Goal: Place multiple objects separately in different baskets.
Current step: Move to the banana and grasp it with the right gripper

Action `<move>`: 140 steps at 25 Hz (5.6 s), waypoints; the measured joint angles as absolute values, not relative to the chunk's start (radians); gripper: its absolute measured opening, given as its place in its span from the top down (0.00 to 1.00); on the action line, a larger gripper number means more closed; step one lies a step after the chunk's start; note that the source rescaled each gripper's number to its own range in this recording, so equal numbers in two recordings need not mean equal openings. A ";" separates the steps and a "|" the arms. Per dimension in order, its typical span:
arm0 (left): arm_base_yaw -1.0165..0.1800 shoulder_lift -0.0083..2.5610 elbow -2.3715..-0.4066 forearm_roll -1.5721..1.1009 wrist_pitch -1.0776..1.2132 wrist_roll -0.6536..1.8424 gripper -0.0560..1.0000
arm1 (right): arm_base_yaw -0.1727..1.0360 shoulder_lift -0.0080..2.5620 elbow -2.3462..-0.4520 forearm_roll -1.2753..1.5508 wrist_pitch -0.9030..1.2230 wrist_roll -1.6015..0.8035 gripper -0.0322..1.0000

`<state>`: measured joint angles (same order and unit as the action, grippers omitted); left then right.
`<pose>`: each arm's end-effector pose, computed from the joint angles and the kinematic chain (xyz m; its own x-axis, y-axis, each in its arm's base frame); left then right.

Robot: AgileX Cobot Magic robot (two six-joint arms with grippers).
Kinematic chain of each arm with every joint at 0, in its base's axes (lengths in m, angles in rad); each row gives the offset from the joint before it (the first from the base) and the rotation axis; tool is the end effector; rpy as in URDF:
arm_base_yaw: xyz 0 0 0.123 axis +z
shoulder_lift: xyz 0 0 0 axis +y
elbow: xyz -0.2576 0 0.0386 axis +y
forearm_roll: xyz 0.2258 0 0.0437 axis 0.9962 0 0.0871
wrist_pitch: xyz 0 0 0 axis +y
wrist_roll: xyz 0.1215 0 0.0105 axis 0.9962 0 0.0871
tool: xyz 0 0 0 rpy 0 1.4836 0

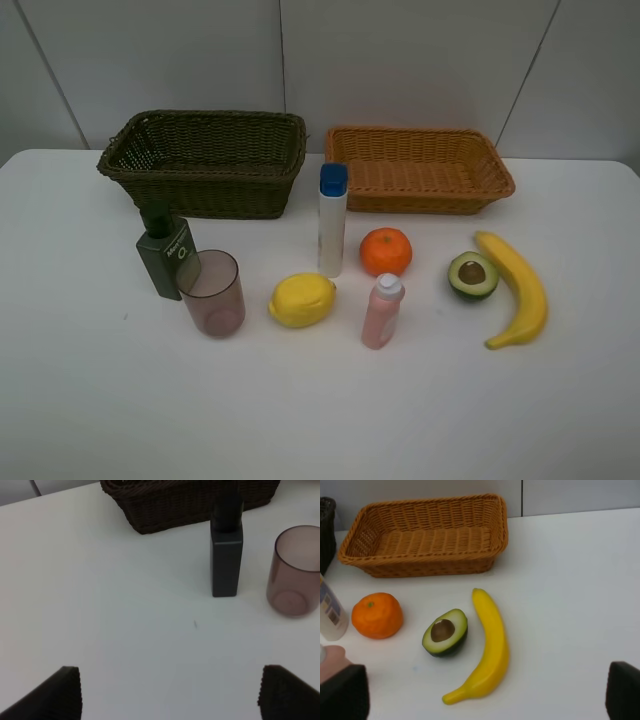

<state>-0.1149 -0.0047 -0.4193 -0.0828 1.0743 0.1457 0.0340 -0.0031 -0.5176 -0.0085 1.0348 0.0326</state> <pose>0.0317 -0.0126 0.2282 -0.5075 0.1650 -0.8457 0.2306 0.9717 0.0512 0.0274 0.0000 0.2604 -0.4144 0.0142 -0.9100 -0.0156 0.9996 0.0227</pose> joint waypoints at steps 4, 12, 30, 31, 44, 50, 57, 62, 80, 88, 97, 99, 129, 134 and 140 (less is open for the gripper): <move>-0.115 -0.005 -0.419 -0.083 1.074 0.146 0.05 | 0.034 -0.003 -0.518 -0.009 1.035 0.033 0.00; -0.115 -0.005 -0.419 -0.083 1.074 0.146 0.05 | 0.034 -0.003 -0.518 -0.009 1.035 0.033 0.00; -0.115 -0.005 -0.419 -0.083 1.074 0.146 0.05 | 0.034 0.114 -0.588 -0.009 1.034 0.033 0.00; -0.115 -0.005 -0.419 -0.083 1.074 0.146 0.05 | 0.034 0.146 -0.602 -0.009 1.033 0.033 0.00; -0.115 -0.005 -0.419 -0.083 1.074 0.146 0.05 | 0.034 0.662 -0.789 -0.009 1.006 0.033 0.00; -0.115 -0.005 -0.419 -0.083 1.074 0.146 0.05 | 0.034 0.895 -0.804 -0.009 0.949 0.033 0.00; -0.115 -0.005 -0.419 -0.083 1.074 0.146 0.05 | 0.034 1.110 -0.805 -0.010 0.831 0.033 0.00; -0.115 -0.005 -0.419 -0.083 1.074 0.146 0.05 | 0.034 1.236 -0.805 -0.022 0.766 0.033 0.00; -0.115 -0.005 -0.419 -0.083 1.074 0.146 0.05 | 0.034 1.589 -0.806 -0.091 0.602 0.033 0.00; -0.115 -0.005 -0.419 -0.083 1.074 0.146 0.05 | 0.032 1.667 -0.806 -0.103 0.544 0.033 0.00; -0.115 -0.005 -0.419 -0.083 1.074 0.146 0.05 | 0.032 1.746 -0.806 -0.116 0.512 0.033 0.00; -0.115 -0.005 -0.419 -0.083 1.074 0.146 0.05 | 0.032 1.762 -0.806 -0.116 0.510 0.033 0.00; -0.115 -0.005 -0.419 -0.083 1.074 0.146 0.05 | 0.032 1.806 -0.807 -0.125 0.469 0.033 0.00; -0.115 -0.005 -0.419 -0.083 1.074 0.146 0.05 | 0.032 1.806 -0.807 -0.139 0.465 0.033 0.00; -0.115 -0.005 -0.419 -0.083 1.074 0.146 0.05 | 0.032 1.806 -0.807 -0.140 0.454 0.033 0.00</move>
<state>-0.1149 -0.0047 -0.4193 -0.0828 1.0743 0.1457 0.0317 1.8062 -0.8071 -0.1395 0.4544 0.0326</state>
